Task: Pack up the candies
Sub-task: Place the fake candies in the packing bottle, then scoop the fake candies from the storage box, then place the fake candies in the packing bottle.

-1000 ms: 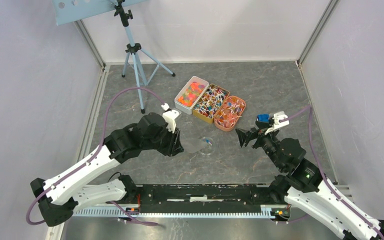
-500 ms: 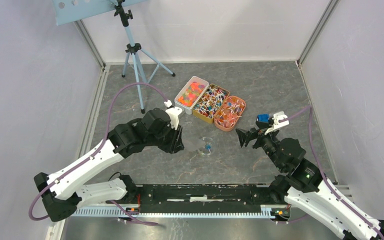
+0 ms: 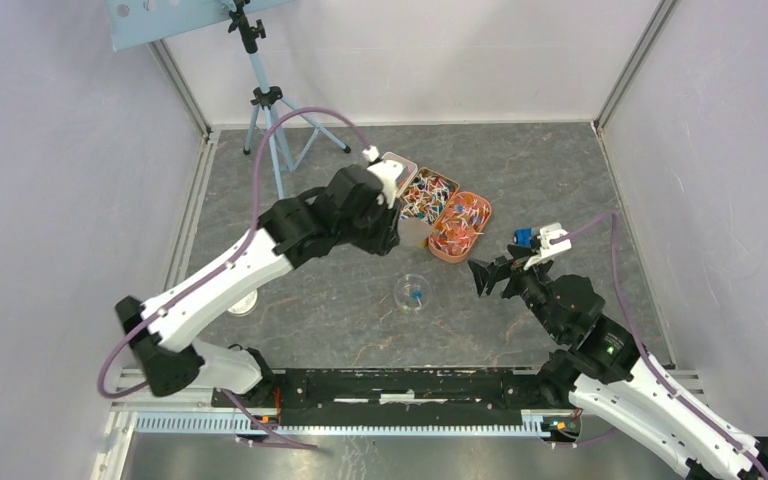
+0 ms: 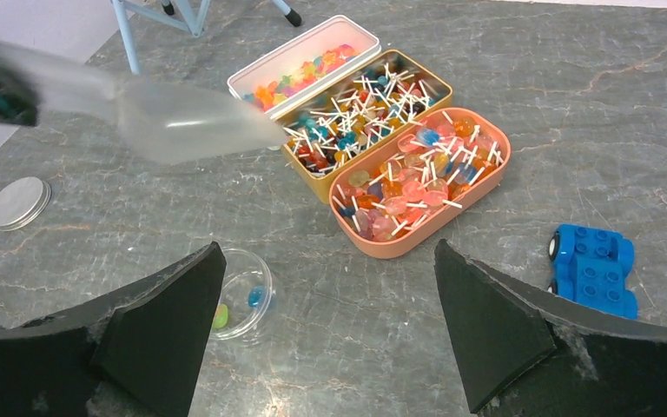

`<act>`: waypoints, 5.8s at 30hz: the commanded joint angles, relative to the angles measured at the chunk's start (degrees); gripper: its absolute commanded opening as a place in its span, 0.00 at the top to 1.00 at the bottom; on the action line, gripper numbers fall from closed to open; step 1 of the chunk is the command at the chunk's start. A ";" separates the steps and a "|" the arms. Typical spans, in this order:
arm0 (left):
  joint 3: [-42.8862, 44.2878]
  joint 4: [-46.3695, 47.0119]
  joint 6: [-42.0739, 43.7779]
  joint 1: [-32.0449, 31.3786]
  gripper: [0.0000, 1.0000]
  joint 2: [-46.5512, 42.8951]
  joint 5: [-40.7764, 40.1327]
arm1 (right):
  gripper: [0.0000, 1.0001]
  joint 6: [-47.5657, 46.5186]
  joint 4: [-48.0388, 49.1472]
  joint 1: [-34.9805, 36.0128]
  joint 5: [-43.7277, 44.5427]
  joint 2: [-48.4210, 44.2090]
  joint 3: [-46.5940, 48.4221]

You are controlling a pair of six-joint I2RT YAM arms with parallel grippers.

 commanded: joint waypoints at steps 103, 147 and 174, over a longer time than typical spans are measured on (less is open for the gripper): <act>-15.40 44.15 12.67 2.18 0.98 20.34 1.02 | 0.02 0.47 -0.08 0.18 0.78 -2.32 0.18; -32.16 55.26 15.65 2.18 0.98 -3.05 -0.64 | 0.02 0.28 3.20 0.17 1.93 -1.39 -1.16; -27.64 17.95 6.87 2.11 0.98 -26.78 3.56 | 0.02 0.25 2.92 0.17 1.46 -0.60 -1.77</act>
